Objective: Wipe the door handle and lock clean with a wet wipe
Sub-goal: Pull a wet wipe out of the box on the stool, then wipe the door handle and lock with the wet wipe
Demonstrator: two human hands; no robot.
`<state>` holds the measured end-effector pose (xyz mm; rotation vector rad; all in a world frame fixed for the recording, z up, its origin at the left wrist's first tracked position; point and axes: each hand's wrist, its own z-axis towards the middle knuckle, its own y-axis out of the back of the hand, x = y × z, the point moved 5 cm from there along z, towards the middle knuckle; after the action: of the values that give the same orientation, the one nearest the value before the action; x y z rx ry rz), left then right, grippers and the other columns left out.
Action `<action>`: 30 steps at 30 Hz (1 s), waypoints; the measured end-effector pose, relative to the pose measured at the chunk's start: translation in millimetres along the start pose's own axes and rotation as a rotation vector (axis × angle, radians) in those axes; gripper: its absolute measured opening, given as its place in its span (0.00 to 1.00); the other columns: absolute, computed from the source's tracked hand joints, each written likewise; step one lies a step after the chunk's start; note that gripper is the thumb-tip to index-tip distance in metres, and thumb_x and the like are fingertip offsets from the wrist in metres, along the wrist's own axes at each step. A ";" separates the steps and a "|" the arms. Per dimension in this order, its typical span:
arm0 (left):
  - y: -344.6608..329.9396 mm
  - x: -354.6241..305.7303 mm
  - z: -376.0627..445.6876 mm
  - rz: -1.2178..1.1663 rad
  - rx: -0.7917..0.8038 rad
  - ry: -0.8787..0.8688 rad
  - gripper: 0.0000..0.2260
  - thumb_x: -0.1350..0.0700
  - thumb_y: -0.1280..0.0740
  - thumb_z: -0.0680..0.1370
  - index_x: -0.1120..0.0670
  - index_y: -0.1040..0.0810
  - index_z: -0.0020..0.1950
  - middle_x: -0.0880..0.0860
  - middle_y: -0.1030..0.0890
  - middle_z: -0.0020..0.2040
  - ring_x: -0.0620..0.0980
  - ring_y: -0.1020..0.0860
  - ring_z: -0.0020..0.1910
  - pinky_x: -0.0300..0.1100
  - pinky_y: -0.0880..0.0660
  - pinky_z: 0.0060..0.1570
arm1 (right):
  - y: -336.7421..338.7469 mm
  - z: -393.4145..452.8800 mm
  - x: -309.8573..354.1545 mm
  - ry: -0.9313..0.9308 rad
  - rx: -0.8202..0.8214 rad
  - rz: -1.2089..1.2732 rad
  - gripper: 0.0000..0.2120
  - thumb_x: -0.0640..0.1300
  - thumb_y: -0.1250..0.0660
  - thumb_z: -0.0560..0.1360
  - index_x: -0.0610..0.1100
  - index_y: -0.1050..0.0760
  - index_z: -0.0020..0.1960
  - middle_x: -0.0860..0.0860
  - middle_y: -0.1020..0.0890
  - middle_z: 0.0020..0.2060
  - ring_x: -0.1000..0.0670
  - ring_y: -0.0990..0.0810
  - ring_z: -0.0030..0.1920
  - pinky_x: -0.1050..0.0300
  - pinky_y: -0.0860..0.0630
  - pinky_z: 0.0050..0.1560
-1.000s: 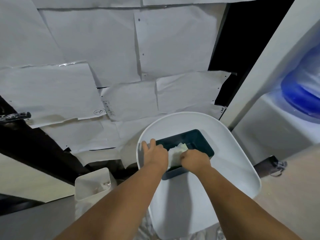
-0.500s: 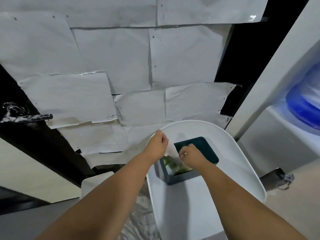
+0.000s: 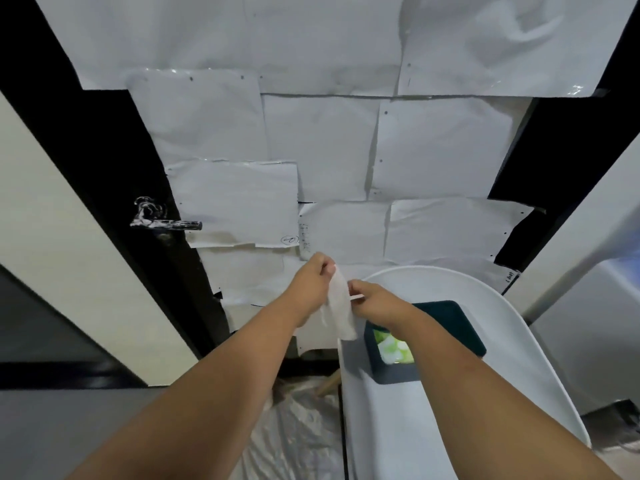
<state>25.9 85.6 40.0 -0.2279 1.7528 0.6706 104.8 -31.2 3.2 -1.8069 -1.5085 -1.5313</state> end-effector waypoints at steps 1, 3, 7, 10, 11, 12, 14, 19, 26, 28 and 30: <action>8.8 0.7 -2.1 -0.010 -0.009 -0.002 0.08 0.56 0.45 0.84 0.51 0.30 0.47 0.51 0.28 0.43 0.48 0.31 0.40 0.42 0.30 0.37 | -7.4 0.7 2.8 -0.002 0.024 -0.014 0.13 0.35 0.38 0.73 0.46 0.24 0.54 0.51 0.19 0.51 0.49 0.22 0.51 0.55 0.27 0.54; 26.2 4.1 -5.9 -0.030 -0.039 0.007 0.08 0.55 0.45 0.84 0.50 0.30 0.47 0.51 0.28 0.43 0.49 0.31 0.40 0.44 0.30 0.39 | -16.3 2.7 7.7 0.000 0.009 -0.035 0.02 0.40 0.35 0.75 0.42 0.25 0.45 0.49 0.22 0.42 0.49 0.25 0.44 0.55 0.30 0.49; 61.6 18.2 -12.3 -0.002 -0.125 0.056 0.08 0.49 0.45 0.84 0.49 0.29 0.51 0.51 0.26 0.47 0.49 0.30 0.42 0.43 0.32 0.39 | -18.2 11.5 16.0 -0.019 -0.210 0.045 0.06 0.44 0.36 0.76 0.45 0.27 0.40 0.49 0.24 0.37 0.49 0.27 0.40 0.55 0.29 0.45; 85.9 31.2 -16.5 0.002 -0.137 0.090 0.11 0.45 0.42 0.82 0.50 0.28 0.56 0.51 0.25 0.53 0.49 0.28 0.48 0.43 0.31 0.42 | -29.4 12.7 27.9 0.001 -0.271 0.144 0.06 0.40 0.36 0.76 0.45 0.25 0.40 0.48 0.23 0.37 0.48 0.26 0.40 0.56 0.29 0.43; 93.9 35.4 -18.8 -0.014 -0.134 0.109 0.12 0.44 0.41 0.81 0.51 0.27 0.57 0.50 0.25 0.55 0.49 0.28 0.51 0.44 0.30 0.45 | -35.4 12.9 32.7 0.000 -0.280 0.175 0.06 0.39 0.36 0.76 0.45 0.25 0.41 0.48 0.22 0.38 0.48 0.26 0.40 0.57 0.29 0.42; 101.1 39.2 -21.0 -0.028 -0.121 0.127 0.15 0.42 0.40 0.80 0.51 0.27 0.60 0.49 0.26 0.57 0.49 0.28 0.55 0.44 0.31 0.48 | -41.2 13.1 36.7 -0.008 -0.285 0.197 0.07 0.38 0.37 0.77 0.45 0.24 0.41 0.48 0.22 0.38 0.48 0.25 0.41 0.57 0.29 0.41; 116.1 48.6 -23.5 -0.004 -0.093 0.156 0.22 0.41 0.37 0.79 0.54 0.28 0.67 0.50 0.27 0.63 0.50 0.29 0.61 0.45 0.32 0.52 | -53.0 15.8 45.4 -0.012 -0.289 0.216 0.08 0.38 0.38 0.77 0.44 0.23 0.42 0.47 0.20 0.41 0.47 0.23 0.42 0.57 0.27 0.43; 163.1 64.4 -31.3 0.167 -0.152 0.180 0.19 0.45 0.44 0.83 0.59 0.26 0.62 0.58 0.24 0.61 0.54 0.26 0.54 0.44 0.30 0.48 | -84.7 25.1 69.0 -0.037 -0.225 0.119 0.10 0.48 0.36 0.77 0.43 0.20 0.45 0.48 0.21 0.41 0.48 0.25 0.42 0.55 0.29 0.45; 241.5 70.2 -28.8 0.122 -0.294 0.138 0.13 0.50 0.45 0.84 0.57 0.26 0.54 0.52 0.26 0.45 0.48 0.29 0.41 0.43 0.32 0.44 | -146.1 44.8 137.4 0.061 -0.178 0.513 0.10 0.46 0.39 0.80 0.46 0.23 0.42 0.51 0.21 0.36 0.52 0.22 0.37 0.58 0.25 0.41; 266.0 71.4 -25.0 0.076 -0.310 0.128 0.08 0.55 0.42 0.83 0.56 0.26 0.53 0.50 0.28 0.42 0.46 0.32 0.37 0.41 0.33 0.37 | -159.7 53.7 152.0 0.045 -0.216 0.646 0.09 0.46 0.39 0.80 0.45 0.23 0.46 0.50 0.21 0.39 0.51 0.22 0.40 0.54 0.24 0.45; 283.9 70.0 -21.3 0.039 -0.304 0.113 0.06 0.59 0.41 0.82 0.56 0.25 0.52 0.50 0.28 0.42 0.48 0.31 0.37 0.41 0.31 0.35 | -168.4 59.7 162.8 0.046 -0.222 0.766 0.09 0.46 0.39 0.80 0.43 0.23 0.48 0.48 0.20 0.41 0.49 0.21 0.41 0.51 0.24 0.46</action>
<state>-149.6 318.9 67.9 -0.4483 1.7607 0.9690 -31.0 160.4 60.6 -2.0953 -0.5042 -1.3433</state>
